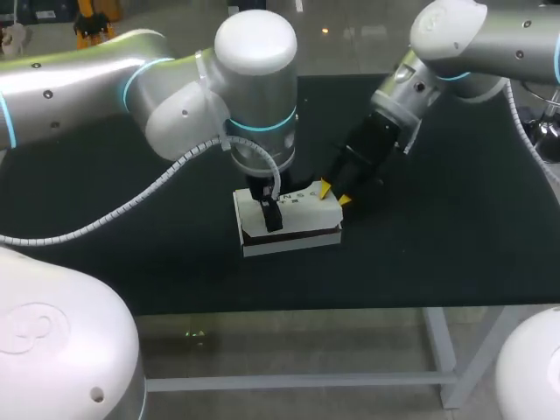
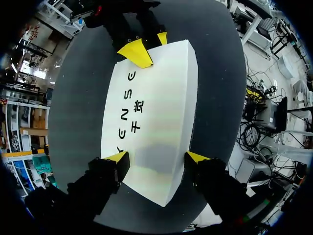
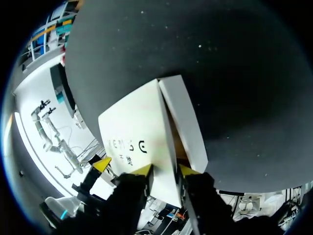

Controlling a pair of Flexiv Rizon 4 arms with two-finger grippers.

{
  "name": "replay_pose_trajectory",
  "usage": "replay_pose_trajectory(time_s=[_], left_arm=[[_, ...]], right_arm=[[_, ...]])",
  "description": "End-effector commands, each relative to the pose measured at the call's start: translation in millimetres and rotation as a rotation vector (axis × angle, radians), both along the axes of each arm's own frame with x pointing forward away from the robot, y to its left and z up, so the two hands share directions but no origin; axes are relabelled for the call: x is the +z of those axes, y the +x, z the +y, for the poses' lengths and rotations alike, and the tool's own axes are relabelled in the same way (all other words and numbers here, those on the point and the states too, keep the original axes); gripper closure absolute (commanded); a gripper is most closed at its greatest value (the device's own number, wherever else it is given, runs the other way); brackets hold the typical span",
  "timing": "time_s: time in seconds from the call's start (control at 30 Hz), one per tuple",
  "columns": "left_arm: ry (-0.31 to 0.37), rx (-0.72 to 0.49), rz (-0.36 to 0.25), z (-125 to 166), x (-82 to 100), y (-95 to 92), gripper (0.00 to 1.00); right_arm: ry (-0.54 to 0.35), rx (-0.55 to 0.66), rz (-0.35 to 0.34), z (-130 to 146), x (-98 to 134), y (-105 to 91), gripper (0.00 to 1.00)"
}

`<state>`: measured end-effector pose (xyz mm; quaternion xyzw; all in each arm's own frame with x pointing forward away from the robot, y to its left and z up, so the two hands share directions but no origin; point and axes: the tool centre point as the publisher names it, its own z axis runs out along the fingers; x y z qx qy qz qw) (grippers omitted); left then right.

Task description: Assemble the packaging by folding the flat box into shape, placing the metal phone stand inside, and closing the box properly

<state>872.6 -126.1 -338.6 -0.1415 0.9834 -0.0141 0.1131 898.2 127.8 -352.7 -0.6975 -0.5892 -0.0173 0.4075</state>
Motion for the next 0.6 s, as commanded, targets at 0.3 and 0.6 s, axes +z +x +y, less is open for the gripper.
replay_pose_trajectory(time_s=[0.3, 0.6], left_arm=[[0.049, 0.033, -0.092, -9.7, -4.6, -2.7, 0.57], [0.061, -0.006, -0.149, -9.3, -9.0, -7.2, 0.62]], right_arm=[[-0.001, 0.004, 0.004, 0.2, -1.1, 1.3, 0.65], [-0.001, 0.004, 0.004, 0.2, -1.1, 1.3, 0.65]])
